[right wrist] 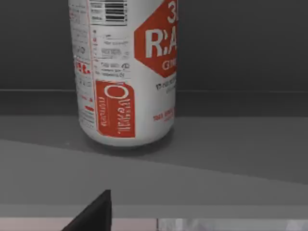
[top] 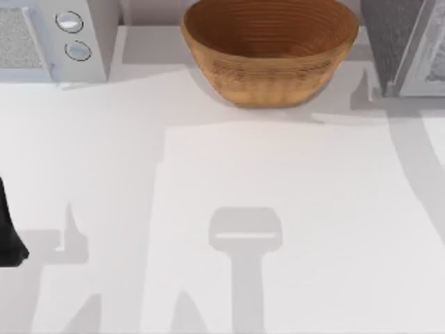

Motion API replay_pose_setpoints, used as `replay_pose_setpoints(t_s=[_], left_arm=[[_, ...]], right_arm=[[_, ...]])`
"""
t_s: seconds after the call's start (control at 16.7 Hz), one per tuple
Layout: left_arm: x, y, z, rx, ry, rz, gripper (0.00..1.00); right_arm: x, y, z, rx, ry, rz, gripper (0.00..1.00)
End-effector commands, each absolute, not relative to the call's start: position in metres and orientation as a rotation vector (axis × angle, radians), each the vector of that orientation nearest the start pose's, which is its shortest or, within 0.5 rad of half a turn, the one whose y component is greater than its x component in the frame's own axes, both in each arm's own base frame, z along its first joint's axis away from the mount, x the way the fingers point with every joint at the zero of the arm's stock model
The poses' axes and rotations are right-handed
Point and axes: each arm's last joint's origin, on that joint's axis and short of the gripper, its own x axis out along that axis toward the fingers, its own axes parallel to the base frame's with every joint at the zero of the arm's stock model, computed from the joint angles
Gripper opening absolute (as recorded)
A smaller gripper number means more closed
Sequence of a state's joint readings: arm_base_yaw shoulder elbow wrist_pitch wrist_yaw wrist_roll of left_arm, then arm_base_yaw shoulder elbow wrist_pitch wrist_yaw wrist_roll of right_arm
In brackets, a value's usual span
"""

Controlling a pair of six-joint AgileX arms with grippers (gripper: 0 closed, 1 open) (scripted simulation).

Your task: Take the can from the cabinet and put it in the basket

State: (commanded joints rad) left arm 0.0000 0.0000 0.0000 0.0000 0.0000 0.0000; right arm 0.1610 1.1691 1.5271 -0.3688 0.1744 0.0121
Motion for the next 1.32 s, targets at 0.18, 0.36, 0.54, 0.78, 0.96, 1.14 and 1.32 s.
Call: replay_pose_setpoints(t_s=[0.18, 0.36, 0.54, 0.78, 0.96, 1.14, 1.32], left_arm=[[0.106, -0.001, 0.160, 0.000, 0.000, 0.000, 1.00], [0.106, -0.001, 0.160, 0.000, 0.000, 0.000, 1.00], [0.106, -0.001, 0.160, 0.000, 0.000, 0.000, 1.00], [0.106, -0.001, 0.160, 0.000, 0.000, 0.000, 1.00], [0.106, -0.001, 0.160, 0.000, 0.000, 0.000, 1.00], [0.106, -0.001, 0.160, 0.000, 0.000, 0.000, 1.00], [0.106, -0.001, 0.160, 0.000, 0.000, 0.000, 1.00]], right_arm=[[0.247, 0.044, 0.504, -0.001, 0.001, -0.001, 1.00], [0.256, 0.047, 0.510, 0.000, 0.000, 0.000, 1.00], [0.256, 0.047, 0.510, 0.000, 0.000, 0.000, 1.00], [0.266, 0.053, 0.511, -0.004, -0.004, -0.008, 1.00], [0.289, 0.071, 0.509, -0.002, -0.007, -0.011, 1.00], [0.303, 0.084, 0.507, 0.001, -0.009, -0.012, 1.00], [0.303, 0.083, 0.506, 0.000, -0.005, -0.014, 1.00]])
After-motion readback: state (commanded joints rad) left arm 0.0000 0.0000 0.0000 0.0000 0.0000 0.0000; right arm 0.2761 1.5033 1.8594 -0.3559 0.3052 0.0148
